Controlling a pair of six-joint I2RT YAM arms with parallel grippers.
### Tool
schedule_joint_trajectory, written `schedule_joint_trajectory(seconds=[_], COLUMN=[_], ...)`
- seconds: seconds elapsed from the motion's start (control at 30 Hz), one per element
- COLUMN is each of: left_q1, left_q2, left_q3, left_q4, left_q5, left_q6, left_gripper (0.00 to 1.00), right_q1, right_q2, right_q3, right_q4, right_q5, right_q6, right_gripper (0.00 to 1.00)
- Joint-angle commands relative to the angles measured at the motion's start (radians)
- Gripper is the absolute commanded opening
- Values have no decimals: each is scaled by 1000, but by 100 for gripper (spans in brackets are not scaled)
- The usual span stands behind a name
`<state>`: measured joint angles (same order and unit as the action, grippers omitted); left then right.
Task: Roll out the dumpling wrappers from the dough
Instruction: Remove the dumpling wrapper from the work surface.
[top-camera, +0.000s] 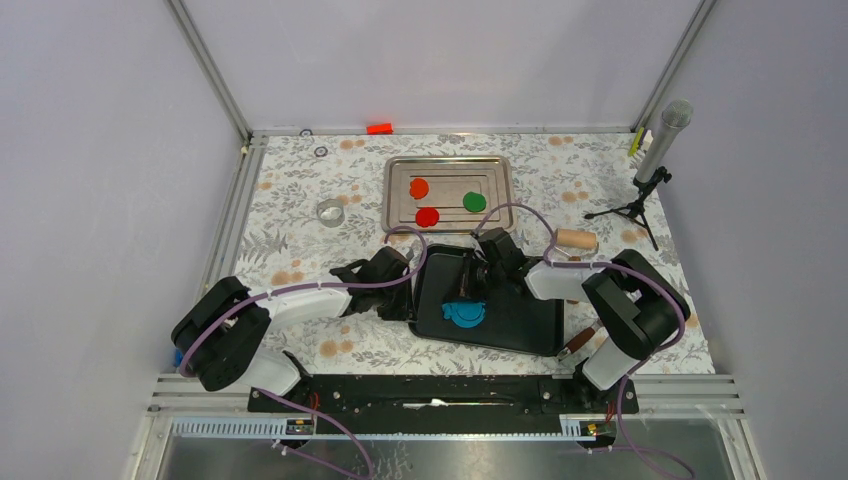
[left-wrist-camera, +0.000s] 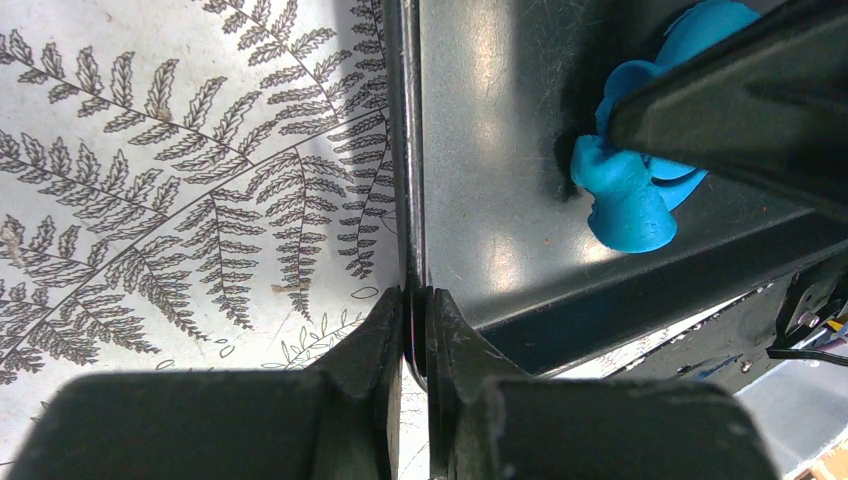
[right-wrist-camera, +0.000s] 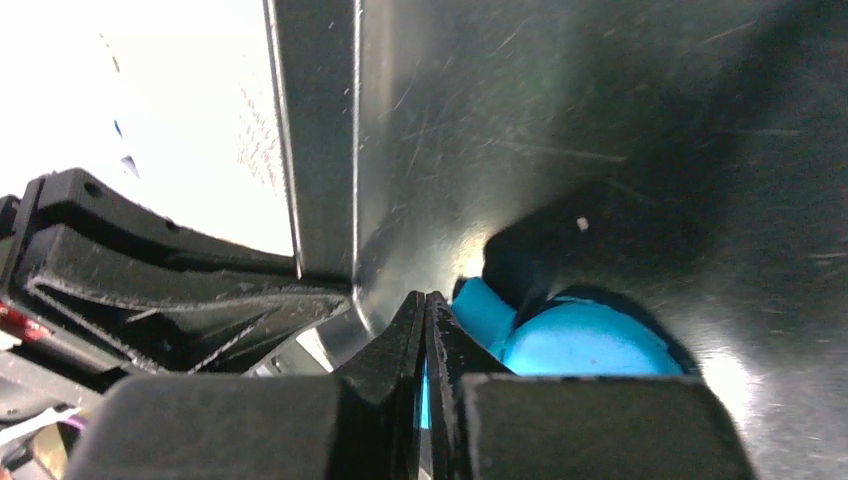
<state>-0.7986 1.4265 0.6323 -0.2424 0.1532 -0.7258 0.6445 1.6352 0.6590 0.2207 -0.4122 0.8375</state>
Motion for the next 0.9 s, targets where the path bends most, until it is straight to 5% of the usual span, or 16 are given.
schedule_joint_trajectory(seconds=[0.0,0.37,0.6,0.87], left_q1=[-11,-11,-11,-11], left_q2=[18,19,29,18], left_q3=[-28,-34,-36,-43], left_q4=[-106,-101,-89,-90], left_q5=[-12,-10,-3,1], left_q6=[41,42,43,47], left_gripper=[0,0,0,0], right_q1=[32,100,96,74], right_q2=[-28,-82,-266,-113], right_q3=[11,60,52,123], right_q4=[-1,-107,-155,-215], right_q5=[-74,-99,188,306], right_q6=[-31,-79,-118,-101], right_gripper=[3,2,12,14])
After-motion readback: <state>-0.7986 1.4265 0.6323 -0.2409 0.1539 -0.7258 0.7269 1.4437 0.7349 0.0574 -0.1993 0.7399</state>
